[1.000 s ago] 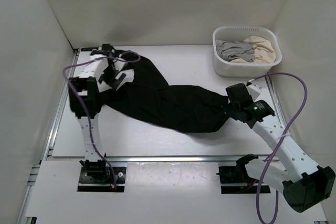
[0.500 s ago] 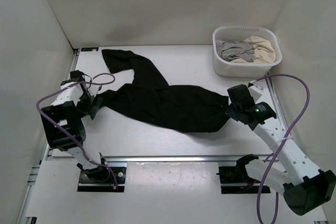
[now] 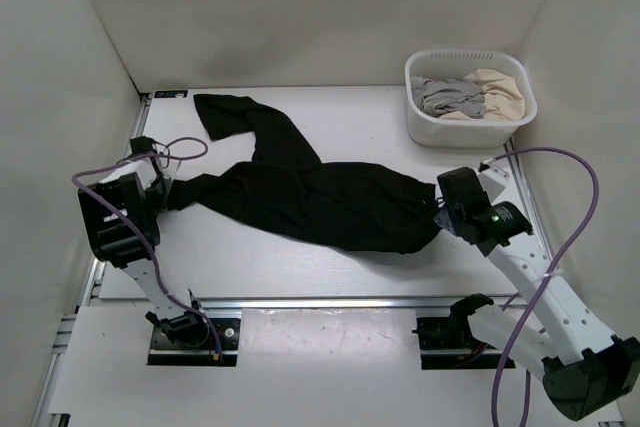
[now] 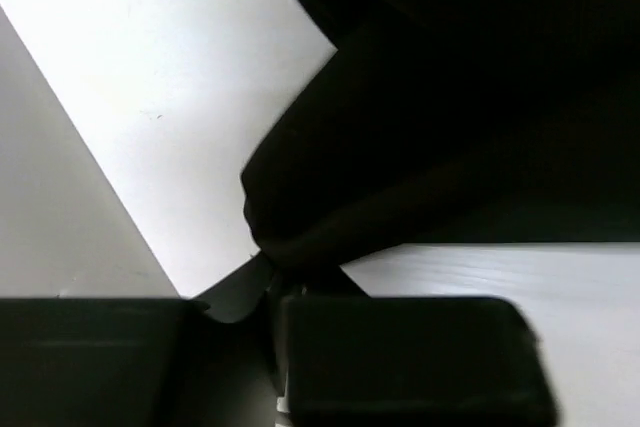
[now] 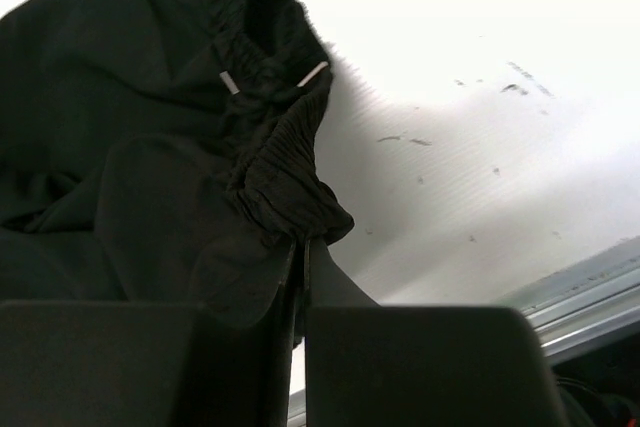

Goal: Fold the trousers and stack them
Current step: Flatten the trousers out

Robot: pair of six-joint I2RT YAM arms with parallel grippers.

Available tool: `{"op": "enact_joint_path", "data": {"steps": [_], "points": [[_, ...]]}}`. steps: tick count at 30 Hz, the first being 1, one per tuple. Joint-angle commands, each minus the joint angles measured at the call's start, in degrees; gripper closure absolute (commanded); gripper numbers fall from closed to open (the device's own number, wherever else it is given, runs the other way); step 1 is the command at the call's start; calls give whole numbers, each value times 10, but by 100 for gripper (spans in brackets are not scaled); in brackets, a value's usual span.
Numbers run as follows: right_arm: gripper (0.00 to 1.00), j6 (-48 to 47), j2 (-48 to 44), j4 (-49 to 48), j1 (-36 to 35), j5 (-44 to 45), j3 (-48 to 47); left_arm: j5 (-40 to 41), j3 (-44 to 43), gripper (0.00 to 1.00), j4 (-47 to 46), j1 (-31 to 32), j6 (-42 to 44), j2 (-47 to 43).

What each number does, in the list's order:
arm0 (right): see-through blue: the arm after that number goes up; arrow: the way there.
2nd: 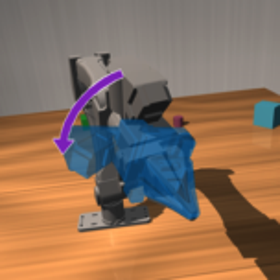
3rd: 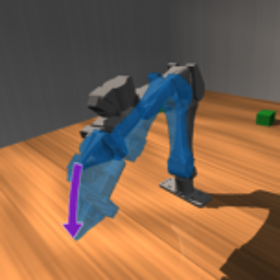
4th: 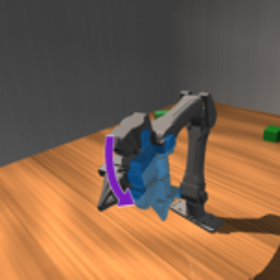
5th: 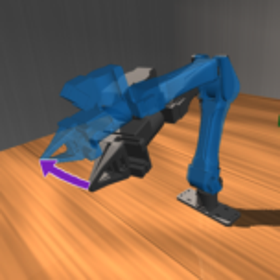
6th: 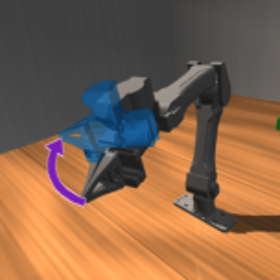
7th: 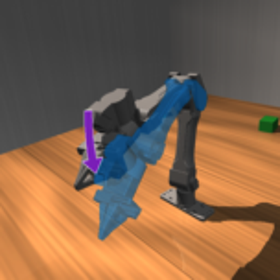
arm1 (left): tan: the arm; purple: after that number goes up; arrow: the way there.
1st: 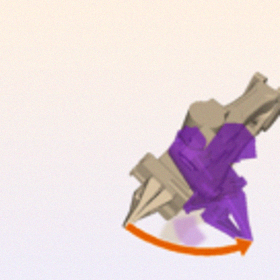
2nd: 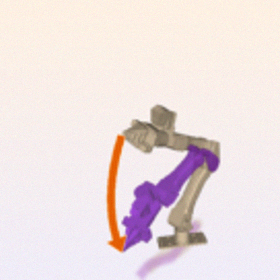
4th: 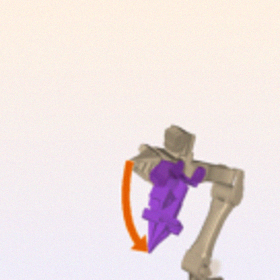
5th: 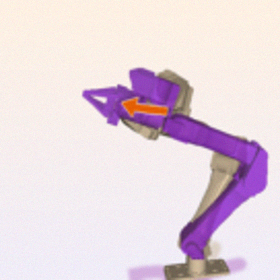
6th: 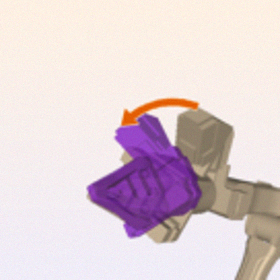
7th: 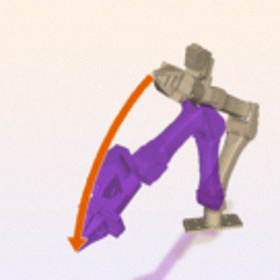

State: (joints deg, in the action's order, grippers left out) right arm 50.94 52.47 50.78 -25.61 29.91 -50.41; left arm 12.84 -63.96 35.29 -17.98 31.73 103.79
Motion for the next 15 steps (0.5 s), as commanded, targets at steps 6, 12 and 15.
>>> {"op": "enact_joint_path", "data": {"steps": [6, 12, 15], "points": [[100, 21, -38, 73, 1, 100, -16, -85, -32, 86, 76, -78, 43, -89], [100, 21, -49, 122, 1, 148, -43, -225, -221, 86, 264, -115, 100, -129], [100, 21, -55, 128, 1, 164, -43, -225, -302, 86, 290, -115, 69, -55]]}}
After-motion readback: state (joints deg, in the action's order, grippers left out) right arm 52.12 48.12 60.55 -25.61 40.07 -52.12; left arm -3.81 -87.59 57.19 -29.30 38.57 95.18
